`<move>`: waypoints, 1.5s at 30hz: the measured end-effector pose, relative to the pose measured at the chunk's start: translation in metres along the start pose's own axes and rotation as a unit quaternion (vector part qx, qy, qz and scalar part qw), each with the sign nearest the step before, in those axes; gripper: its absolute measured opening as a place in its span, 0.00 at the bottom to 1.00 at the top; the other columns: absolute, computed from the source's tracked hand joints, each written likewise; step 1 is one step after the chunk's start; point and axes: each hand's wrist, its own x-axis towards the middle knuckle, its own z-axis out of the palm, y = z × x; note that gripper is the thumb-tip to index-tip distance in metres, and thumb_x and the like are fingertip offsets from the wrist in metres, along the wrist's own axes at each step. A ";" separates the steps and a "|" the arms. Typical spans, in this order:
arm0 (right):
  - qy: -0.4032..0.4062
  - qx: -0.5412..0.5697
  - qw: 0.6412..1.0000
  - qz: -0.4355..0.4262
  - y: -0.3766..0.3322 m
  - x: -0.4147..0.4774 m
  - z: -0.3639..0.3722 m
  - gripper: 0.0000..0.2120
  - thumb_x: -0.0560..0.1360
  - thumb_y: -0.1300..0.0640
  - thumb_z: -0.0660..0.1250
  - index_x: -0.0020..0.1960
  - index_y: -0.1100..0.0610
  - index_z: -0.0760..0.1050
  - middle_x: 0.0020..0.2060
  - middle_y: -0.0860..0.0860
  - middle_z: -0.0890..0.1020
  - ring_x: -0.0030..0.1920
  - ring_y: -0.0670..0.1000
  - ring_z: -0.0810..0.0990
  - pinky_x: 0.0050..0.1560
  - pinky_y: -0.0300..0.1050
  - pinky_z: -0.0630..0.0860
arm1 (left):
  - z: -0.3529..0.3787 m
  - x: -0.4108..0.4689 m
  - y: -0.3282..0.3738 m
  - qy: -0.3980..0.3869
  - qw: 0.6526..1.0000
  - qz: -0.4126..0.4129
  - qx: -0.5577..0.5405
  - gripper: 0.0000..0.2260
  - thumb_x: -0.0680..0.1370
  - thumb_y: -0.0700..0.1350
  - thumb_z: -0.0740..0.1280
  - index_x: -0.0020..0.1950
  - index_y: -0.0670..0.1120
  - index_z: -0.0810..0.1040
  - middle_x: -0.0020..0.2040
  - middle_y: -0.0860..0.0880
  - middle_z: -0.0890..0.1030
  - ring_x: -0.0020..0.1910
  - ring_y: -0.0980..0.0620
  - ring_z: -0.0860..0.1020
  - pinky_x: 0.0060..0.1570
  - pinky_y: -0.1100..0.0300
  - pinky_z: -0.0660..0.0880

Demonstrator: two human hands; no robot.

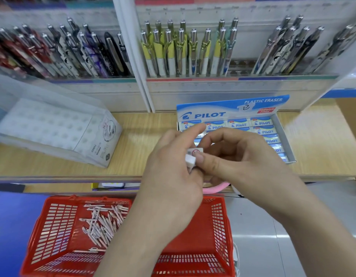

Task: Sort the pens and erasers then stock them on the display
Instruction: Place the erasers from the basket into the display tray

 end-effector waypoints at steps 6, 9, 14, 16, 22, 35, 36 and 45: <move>0.033 0.050 0.998 -0.009 0.000 -0.001 -0.004 0.05 0.70 0.61 0.72 0.44 0.60 0.79 0.34 0.58 0.84 0.33 0.52 0.82 0.33 0.43 0.79 | -0.011 -0.006 0.001 -0.001 0.998 -0.013 -0.063 0.22 0.73 0.40 0.72 0.62 0.60 0.75 0.52 0.63 0.80 0.51 0.68 0.77 0.47 0.77 0.70; 0.044 0.088 0.995 0.000 0.003 0.000 -0.003 0.07 0.69 0.60 0.71 0.47 0.59 0.79 0.33 0.59 0.83 0.31 0.52 0.80 0.33 0.43 0.78 | -0.015 -0.009 -0.001 0.026 0.990 -0.036 -0.136 0.16 0.71 0.37 0.72 0.53 0.54 0.81 0.36 0.61 0.83 0.37 0.65 0.80 0.38 0.74 0.73; 0.035 0.059 0.997 -0.026 0.003 -0.002 -0.004 0.12 0.66 0.55 0.72 0.47 0.60 0.80 0.40 0.62 0.82 0.36 0.55 0.81 0.43 0.62 0.81 | -0.012 -0.011 -0.004 0.048 0.986 -0.058 -0.152 0.07 0.71 0.52 0.68 0.38 0.51 0.83 0.27 0.55 0.80 0.23 0.60 0.74 0.26 0.70 0.68; 0.042 0.018 0.998 -0.043 0.004 -0.002 -0.007 0.13 0.65 0.56 0.73 0.48 0.57 0.81 0.46 0.62 0.82 0.41 0.59 0.82 0.45 0.64 0.80 | -0.010 -0.011 -0.005 0.038 0.986 -0.066 -0.149 0.16 0.70 0.58 0.65 0.33 0.46 0.80 0.23 0.51 0.76 0.21 0.59 0.69 0.24 0.68 0.65; 0.080 -0.053 0.992 -0.076 0.007 0.001 -0.010 0.09 0.65 0.61 0.76 0.44 0.52 0.83 0.34 0.53 0.79 0.33 0.51 0.79 0.40 0.47 0.78 | -0.003 -0.001 -0.006 0.047 0.976 -0.116 -0.177 0.17 0.71 0.56 0.67 0.29 0.46 0.77 0.21 0.51 0.73 0.19 0.58 0.67 0.22 0.69 0.63; 0.148 -0.297 0.941 -0.060 0.019 0.008 0.000 0.10 0.68 0.57 0.75 0.48 0.49 0.83 0.39 0.43 0.81 0.39 0.42 0.80 0.46 0.40 0.77 | 0.002 0.005 -0.032 0.105 0.987 -0.092 -0.077 0.06 0.69 0.44 0.75 0.40 0.54 0.82 0.31 0.54 0.79 0.29 0.58 0.76 0.32 0.70 0.70; 0.156 -0.305 0.937 -0.063 0.019 0.008 0.002 0.10 0.68 0.57 0.76 0.48 0.49 0.82 0.38 0.43 0.81 0.38 0.42 0.80 0.46 0.41 0.77 | 0.003 0.006 -0.032 0.110 0.987 -0.092 -0.069 0.07 0.68 0.44 0.75 0.41 0.54 0.81 0.31 0.55 0.79 0.29 0.59 0.76 0.32 0.71 0.69; 0.198 -0.332 0.920 -0.071 0.017 0.008 0.010 0.07 0.66 0.56 0.77 0.43 0.52 0.81 0.33 0.45 0.82 0.37 0.46 0.81 0.46 0.48 0.78 | 0.007 0.008 -0.033 0.127 0.987 -0.096 -0.031 0.08 0.69 0.44 0.75 0.44 0.55 0.81 0.30 0.56 0.78 0.30 0.61 0.75 0.34 0.72 0.68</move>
